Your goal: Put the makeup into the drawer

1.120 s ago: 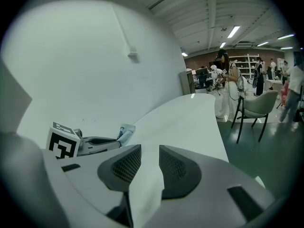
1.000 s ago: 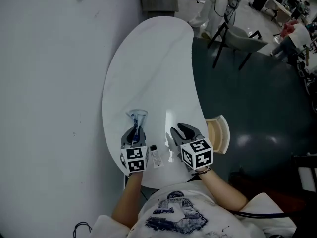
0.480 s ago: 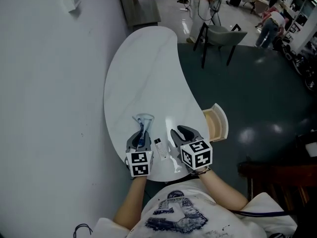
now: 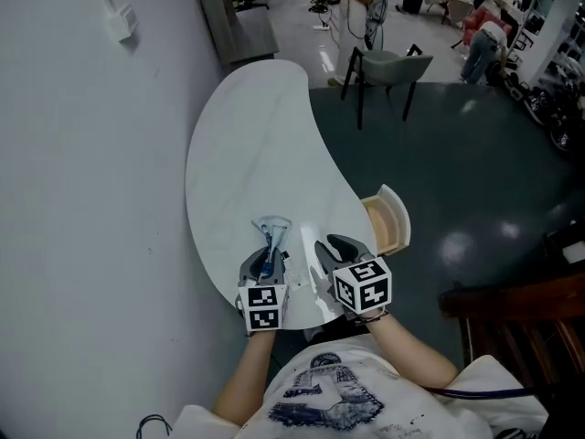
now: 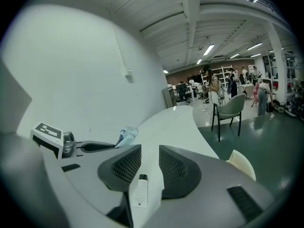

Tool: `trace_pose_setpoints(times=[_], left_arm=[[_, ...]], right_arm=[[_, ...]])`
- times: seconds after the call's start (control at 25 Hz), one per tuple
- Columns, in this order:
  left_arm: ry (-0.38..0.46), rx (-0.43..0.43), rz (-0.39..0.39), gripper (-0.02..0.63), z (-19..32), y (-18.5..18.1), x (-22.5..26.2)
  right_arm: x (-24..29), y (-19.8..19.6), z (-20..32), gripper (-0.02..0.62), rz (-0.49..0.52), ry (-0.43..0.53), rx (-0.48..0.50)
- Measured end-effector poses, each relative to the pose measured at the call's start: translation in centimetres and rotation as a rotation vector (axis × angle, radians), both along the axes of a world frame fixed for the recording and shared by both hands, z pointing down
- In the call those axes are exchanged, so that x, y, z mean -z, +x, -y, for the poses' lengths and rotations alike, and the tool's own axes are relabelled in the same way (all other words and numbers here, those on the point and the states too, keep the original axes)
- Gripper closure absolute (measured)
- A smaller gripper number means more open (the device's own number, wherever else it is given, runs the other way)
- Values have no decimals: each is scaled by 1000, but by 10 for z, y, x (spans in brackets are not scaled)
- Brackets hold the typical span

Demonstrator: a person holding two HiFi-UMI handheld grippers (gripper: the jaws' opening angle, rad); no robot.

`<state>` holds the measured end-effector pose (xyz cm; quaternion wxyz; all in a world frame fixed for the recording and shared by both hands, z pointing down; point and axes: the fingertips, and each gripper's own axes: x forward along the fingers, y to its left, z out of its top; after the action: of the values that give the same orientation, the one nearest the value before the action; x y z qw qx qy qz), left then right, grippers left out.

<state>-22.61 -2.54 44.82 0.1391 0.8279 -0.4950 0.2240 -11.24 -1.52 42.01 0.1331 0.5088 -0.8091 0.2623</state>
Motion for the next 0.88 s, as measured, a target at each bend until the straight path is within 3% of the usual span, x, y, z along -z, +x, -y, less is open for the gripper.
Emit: trace_pose_setpoints(times=[0.44, 0.88], left_arm=[[-7, -31, 5, 503, -8, 60, -2], [-13, -55, 1, 505, 12, 162, -6]], right_arm=[[-1, 60, -11, 465, 11, 2, -27], [-5, 161, 11, 465, 11, 0, -51]])
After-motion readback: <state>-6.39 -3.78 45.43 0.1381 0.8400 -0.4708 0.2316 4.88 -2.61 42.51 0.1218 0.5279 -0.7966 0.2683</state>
